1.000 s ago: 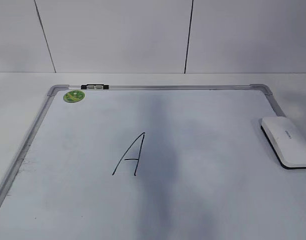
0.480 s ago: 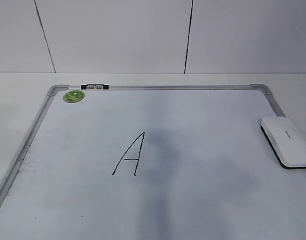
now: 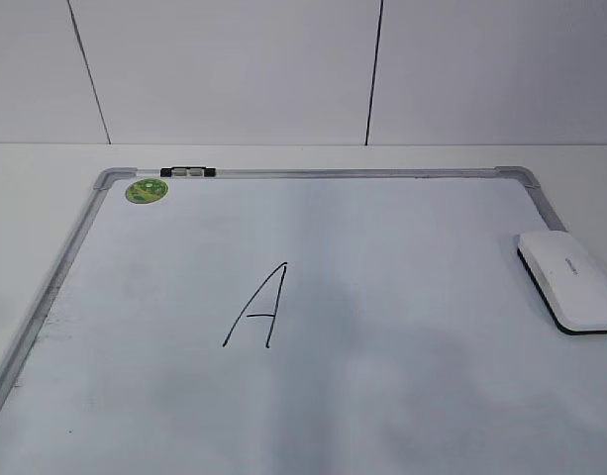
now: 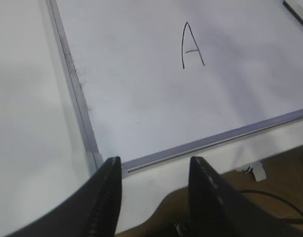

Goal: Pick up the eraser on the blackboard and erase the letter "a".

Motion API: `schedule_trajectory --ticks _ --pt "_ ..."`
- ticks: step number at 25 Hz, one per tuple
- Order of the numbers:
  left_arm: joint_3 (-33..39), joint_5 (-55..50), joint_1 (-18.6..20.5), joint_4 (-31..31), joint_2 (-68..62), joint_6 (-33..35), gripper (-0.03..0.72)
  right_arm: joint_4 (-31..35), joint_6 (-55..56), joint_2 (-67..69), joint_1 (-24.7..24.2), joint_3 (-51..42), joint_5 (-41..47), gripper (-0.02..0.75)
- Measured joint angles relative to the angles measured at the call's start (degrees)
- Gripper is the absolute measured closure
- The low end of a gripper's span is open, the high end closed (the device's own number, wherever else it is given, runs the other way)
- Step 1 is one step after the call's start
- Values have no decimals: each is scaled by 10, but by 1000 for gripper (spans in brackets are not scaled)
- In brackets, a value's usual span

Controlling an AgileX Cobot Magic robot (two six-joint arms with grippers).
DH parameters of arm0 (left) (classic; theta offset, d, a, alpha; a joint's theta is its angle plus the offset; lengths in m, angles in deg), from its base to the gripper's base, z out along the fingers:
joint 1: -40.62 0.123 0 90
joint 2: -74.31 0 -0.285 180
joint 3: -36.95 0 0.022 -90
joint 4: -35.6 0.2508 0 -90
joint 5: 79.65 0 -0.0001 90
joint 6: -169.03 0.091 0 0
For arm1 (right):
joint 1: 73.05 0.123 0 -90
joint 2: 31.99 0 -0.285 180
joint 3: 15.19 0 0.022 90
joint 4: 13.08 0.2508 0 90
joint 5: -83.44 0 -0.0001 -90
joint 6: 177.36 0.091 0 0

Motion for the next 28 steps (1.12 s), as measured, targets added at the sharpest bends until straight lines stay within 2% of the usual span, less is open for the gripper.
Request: schedule_trajectory --ticks 3,7,19,28 --pt "44 0 -3 9 26 13 375 -10 -10 -22 0 -38 1 145" --pt "76 23 -5 24 42 18 387 -19 -17 -37 0 -45 1 145" --pt "81 144 -5 88 42 20 391 -56 -40 -38 1 -73 -63 145" --pt "85 155 -5 92 42 20 391 -57 -40 -38 1 -73 -67 145"
